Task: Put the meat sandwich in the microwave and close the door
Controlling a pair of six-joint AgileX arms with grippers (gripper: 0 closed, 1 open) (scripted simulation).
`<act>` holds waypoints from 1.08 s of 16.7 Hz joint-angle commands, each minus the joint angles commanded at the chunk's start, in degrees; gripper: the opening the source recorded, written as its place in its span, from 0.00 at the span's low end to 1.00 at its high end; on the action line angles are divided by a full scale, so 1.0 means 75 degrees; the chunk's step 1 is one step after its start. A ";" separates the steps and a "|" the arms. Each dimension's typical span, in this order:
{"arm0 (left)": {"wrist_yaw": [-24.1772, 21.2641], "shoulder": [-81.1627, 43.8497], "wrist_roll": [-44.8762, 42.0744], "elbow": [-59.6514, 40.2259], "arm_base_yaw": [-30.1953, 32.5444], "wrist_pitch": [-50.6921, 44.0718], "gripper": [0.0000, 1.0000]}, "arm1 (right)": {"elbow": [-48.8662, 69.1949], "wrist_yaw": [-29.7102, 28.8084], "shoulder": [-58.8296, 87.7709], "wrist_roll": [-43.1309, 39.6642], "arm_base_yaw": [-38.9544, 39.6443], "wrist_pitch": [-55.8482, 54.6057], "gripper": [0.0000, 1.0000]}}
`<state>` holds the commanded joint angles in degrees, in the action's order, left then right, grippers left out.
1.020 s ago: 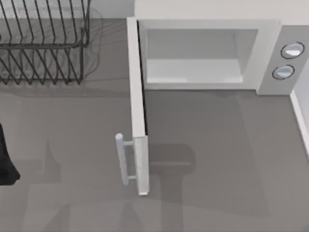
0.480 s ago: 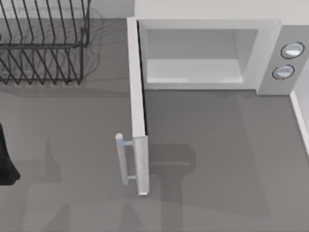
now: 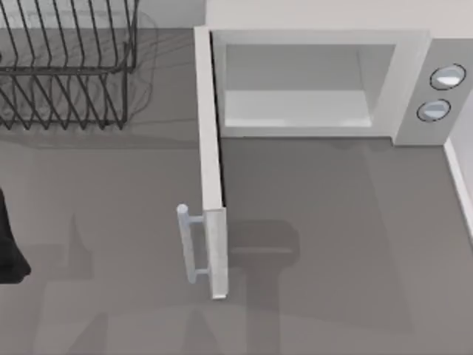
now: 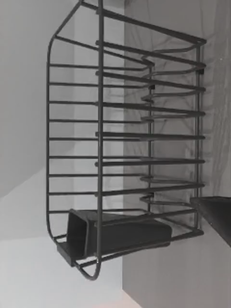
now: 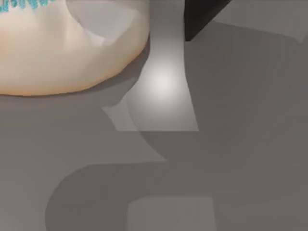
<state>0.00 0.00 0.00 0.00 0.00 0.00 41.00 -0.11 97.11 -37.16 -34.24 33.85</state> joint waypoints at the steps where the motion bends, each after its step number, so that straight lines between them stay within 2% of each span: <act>1: 0.0000 0.0000 0.0000 0.0000 0.0000 0.0000 1.00 | 0.0000 0.0000 0.0000 0.0000 0.0000 0.0000 0.25; 4: 0.0000 0.0000 0.0000 0.0000 0.0000 0.0000 1.00 | 0.0000 0.0000 0.0000 0.0000 0.0000 0.0000 0.02; 5: 0.0000 0.0000 0.0000 0.0000 0.0000 0.0000 1.00 | 0.0000 0.0000 0.0000 0.0000 0.0000 0.0000 0.00; 12: 0.0000 0.0000 0.0000 0.0000 0.0000 0.0000 1.00 | 0.0000 0.0000 0.0000 0.0000 0.0000 0.0000 0.00; 13: 0.0000 0.0000 0.0000 0.0000 0.0000 0.0000 1.00 | 0.0261 0.0151 -0.0538 0.0061 -0.0007 0.0619 0.00; 18: 0.0000 0.0000 0.0000 0.0000 0.0000 0.0000 1.00 | 0.0868 0.0164 -0.0834 0.0018 -0.0037 0.1511 0.00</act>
<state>0.00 0.00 0.00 0.00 0.00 0.00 47.52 1.13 90.86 -37.02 -34.51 45.18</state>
